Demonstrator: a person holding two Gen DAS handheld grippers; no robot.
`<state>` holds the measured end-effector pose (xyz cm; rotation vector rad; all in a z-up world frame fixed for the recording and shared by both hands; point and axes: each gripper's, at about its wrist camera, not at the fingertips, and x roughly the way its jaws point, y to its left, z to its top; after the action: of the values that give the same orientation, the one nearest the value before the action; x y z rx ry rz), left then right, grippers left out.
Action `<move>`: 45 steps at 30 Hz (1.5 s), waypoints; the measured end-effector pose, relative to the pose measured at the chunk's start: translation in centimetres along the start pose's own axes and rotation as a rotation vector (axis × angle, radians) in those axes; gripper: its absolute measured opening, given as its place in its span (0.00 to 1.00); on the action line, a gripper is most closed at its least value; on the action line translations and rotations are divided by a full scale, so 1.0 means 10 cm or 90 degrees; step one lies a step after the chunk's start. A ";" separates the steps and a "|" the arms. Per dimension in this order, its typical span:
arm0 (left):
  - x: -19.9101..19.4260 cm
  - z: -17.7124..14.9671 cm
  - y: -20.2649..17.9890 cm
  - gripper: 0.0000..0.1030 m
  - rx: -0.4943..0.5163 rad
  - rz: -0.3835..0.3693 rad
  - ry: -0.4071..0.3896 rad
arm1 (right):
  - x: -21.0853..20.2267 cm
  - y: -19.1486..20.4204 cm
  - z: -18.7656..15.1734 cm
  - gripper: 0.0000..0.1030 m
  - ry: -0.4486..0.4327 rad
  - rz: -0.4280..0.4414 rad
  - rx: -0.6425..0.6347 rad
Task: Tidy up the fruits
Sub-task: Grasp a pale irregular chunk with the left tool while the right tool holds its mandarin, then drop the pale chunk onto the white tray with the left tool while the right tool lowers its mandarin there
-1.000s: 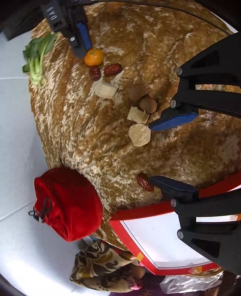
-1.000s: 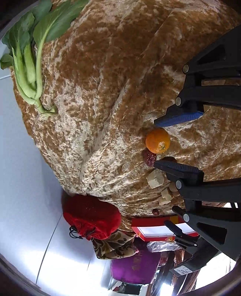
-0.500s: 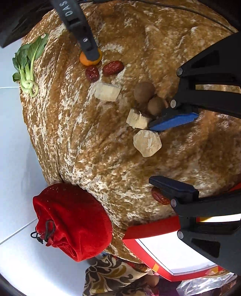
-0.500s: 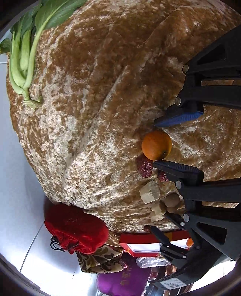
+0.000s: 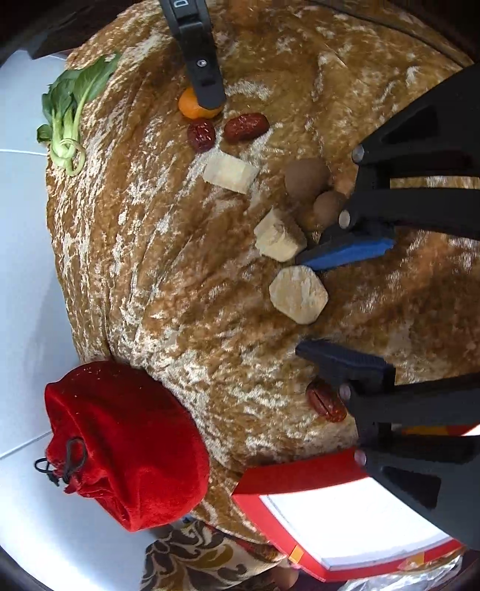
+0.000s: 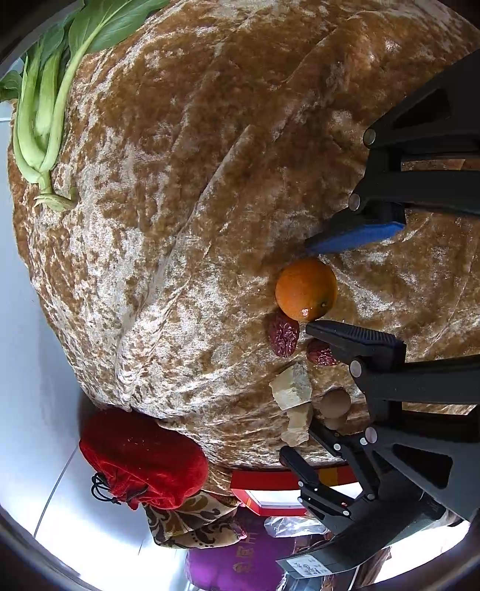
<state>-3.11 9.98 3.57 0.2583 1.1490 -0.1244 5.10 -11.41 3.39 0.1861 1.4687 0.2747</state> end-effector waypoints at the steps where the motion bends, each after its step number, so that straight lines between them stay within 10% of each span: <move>1: 0.00 0.00 -0.01 0.32 -0.001 -0.003 0.000 | 0.00 -0.01 0.01 0.39 0.003 0.006 0.004; 15: -0.14 0.02 0.03 0.27 -0.031 -0.024 -0.016 | -0.11 -0.25 0.13 0.42 0.033 0.116 0.071; 45: -0.66 -0.26 0.27 0.27 -0.038 0.008 -0.075 | -0.04 -0.09 0.08 0.33 -0.019 0.045 0.052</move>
<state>-7.49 13.01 8.97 0.2033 1.0322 -0.0931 5.92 -12.38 3.55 0.3071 1.4460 0.2680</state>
